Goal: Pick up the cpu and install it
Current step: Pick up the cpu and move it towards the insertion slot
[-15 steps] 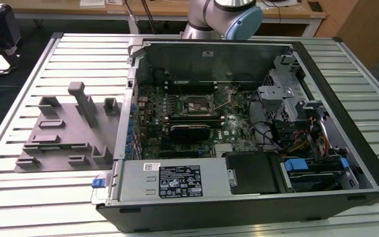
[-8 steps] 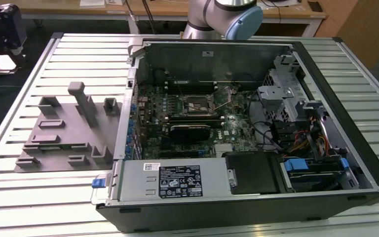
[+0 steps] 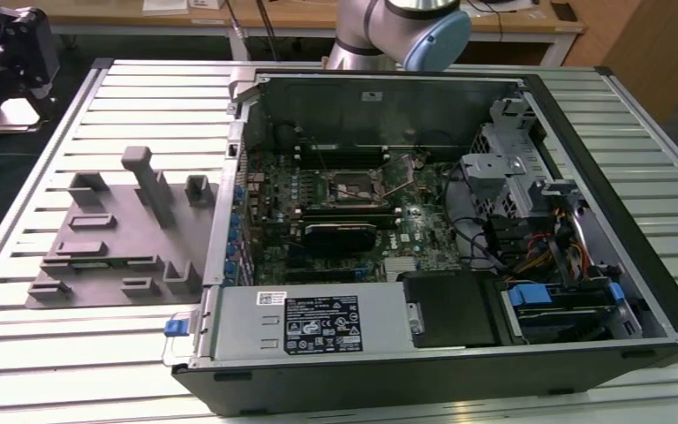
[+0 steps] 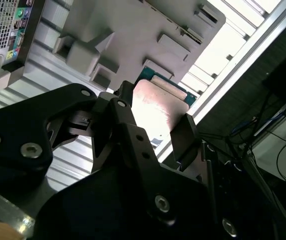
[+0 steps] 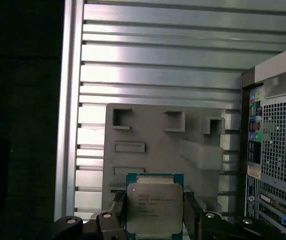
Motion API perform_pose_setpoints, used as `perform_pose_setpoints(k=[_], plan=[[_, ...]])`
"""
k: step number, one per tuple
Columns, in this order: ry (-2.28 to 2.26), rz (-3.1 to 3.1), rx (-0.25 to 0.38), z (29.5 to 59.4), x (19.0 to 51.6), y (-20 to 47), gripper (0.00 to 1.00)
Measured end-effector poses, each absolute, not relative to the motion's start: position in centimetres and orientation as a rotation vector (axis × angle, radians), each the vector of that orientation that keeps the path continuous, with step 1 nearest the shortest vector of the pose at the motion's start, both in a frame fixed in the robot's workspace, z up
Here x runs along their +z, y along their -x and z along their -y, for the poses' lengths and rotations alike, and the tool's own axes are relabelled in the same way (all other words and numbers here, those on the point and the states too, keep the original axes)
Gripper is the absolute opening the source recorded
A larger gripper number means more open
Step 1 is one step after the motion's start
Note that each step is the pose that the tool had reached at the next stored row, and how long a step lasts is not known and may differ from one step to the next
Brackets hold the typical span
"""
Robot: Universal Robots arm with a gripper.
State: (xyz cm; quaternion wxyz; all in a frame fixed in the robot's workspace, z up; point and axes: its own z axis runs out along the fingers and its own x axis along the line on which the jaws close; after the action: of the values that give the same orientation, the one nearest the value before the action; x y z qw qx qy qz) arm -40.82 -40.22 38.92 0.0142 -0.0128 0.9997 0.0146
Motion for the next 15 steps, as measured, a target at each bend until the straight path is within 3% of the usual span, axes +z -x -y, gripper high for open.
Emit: perform_pose_setpoints(k=[15], plan=[[0.040, -3.113, 0.045, 40.2, 38.9, 38.9, 0.55]])
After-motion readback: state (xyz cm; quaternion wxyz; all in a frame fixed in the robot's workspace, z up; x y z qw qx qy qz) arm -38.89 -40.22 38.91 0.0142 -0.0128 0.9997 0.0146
